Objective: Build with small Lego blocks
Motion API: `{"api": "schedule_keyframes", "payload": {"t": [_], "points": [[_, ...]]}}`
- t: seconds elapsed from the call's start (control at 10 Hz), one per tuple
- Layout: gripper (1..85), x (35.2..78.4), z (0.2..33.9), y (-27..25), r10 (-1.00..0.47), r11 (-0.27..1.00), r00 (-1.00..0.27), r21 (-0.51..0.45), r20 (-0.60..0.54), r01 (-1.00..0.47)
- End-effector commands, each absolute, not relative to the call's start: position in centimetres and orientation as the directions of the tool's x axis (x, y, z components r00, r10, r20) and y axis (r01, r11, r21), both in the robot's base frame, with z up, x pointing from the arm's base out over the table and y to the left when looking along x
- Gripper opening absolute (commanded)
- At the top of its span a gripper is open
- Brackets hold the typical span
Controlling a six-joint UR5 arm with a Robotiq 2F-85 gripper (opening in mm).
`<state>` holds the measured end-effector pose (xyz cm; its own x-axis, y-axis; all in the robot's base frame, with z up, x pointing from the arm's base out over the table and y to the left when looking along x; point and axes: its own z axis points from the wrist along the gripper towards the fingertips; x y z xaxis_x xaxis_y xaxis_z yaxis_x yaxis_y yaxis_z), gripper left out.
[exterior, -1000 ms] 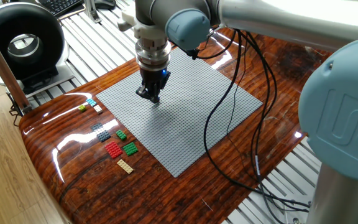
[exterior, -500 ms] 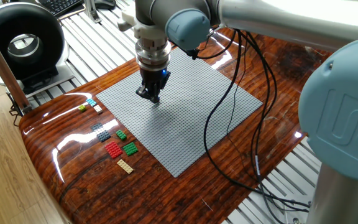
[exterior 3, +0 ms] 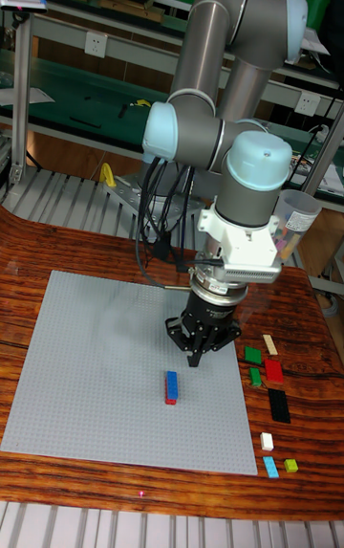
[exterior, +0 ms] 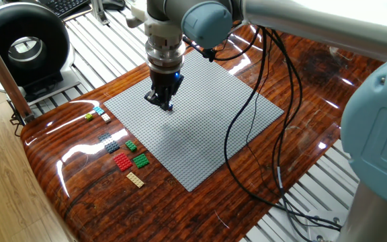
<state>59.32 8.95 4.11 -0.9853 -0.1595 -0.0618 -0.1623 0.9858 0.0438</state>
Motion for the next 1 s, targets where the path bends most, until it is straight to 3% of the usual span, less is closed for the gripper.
{"api": "schedule_keyframes", "payload": {"t": [0.0,0.9], "points": [[1.3,59.5,4.4,8.7,-0.153,0.987,-0.985,0.046,-0.077,-0.157],[1.3,58.1,4.3,6.8,-0.166,0.985,-0.983,0.026,-0.080,-0.169]]}}
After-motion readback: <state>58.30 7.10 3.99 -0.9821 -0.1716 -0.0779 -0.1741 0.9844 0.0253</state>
